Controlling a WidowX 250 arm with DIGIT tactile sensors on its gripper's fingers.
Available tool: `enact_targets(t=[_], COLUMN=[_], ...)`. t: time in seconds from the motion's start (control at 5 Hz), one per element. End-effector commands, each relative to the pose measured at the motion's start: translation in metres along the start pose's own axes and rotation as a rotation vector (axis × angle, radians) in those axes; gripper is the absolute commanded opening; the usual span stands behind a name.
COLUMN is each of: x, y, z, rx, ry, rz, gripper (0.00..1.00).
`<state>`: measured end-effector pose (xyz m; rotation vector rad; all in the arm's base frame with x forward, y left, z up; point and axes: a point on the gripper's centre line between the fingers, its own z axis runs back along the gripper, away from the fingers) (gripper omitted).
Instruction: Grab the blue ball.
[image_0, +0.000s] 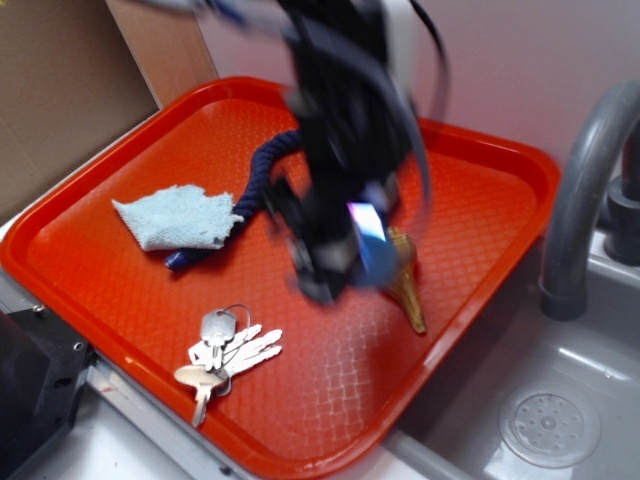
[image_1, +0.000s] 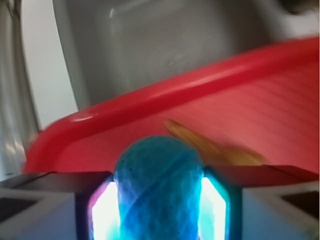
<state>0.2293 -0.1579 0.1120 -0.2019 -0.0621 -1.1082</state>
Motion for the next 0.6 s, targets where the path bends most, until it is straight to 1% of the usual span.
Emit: enact_targets(t=[0.0, 0.2, 0.4], x=[-0.072, -0.074, -0.071], y=[0.016, 0.007, -0.003], z=[0.127, 0.156, 0.163], rx=[0.209, 0.420, 0.468], ry=[-0.036, 0.042, 0.055], rz=[0.464, 0.652, 0.719], gripper=[0.00, 0.00, 0.00])
